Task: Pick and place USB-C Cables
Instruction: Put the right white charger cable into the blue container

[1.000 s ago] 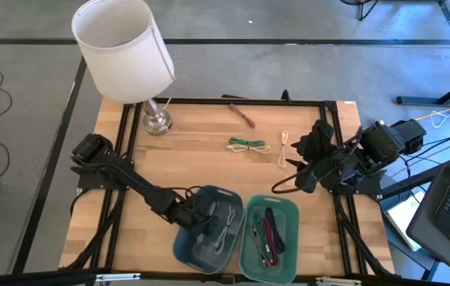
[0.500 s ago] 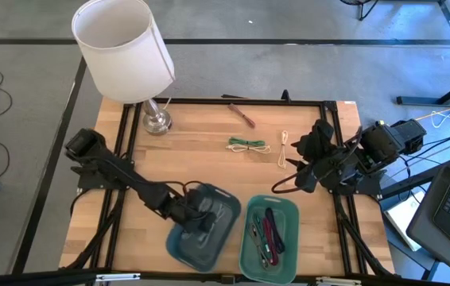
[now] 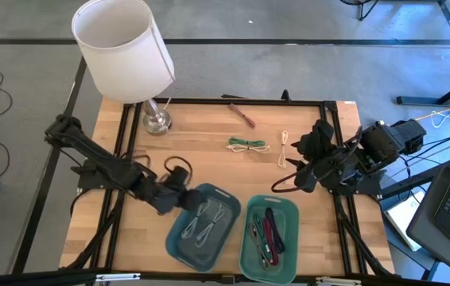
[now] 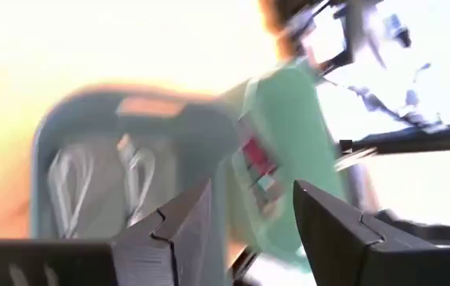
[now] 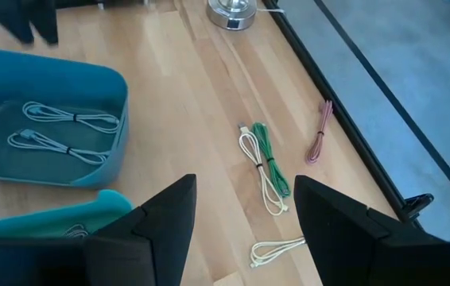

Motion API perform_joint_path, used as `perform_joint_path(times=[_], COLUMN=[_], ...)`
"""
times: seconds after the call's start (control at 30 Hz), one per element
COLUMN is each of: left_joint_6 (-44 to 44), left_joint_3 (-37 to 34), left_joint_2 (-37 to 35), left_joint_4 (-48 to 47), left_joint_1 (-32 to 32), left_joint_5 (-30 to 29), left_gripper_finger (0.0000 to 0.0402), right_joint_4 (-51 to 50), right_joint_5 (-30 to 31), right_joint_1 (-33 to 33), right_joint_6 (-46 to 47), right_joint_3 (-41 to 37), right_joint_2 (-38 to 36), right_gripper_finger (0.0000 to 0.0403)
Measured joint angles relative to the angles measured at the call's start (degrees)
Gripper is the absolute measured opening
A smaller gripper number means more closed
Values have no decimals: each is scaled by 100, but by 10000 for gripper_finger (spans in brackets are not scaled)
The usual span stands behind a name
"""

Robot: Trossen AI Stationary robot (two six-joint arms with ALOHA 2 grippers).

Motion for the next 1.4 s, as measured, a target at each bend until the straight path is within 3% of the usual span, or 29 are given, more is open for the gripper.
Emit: perform_joint_path(times=[0.4,0.53,0.73,0.97,1.13,1.3,1.4], left_joint_6=[3215,4413,5601,6361,6512,6687,6812], left_joint_3=[0,0,0,0,0,0,0], left_joint_2=[-1419,-1703,-1936,-1964,-1964,-1964,-1964], left_joint_4=[349,351,449,731,733,730,729], left_joint_1=[-402,-545,-608,-520,-396,-332,-328], left_joint_5=[-2409,-2946,-3262,-3311,-3306,-3301,-3301], left_gripper_finger=[173,173,173,173,173,173,173], right_joint_4=[87,132,197,419,973,3038,3968], right_joint_5=[0,104,141,-483,-1354,-3075,-3799], right_joint_1=[0,-23,-348,-1414,-2713,-4032,-4524], right_joint_6=[285,649,1197,1355,1218,590,476], right_joint_3=[2,2,-348,-1909,-3283,-5002,-5658], right_joint_2=[0,22,203,256,-79,-608,-845], right_gripper_finger=[216,216,216,215,197,167,159])
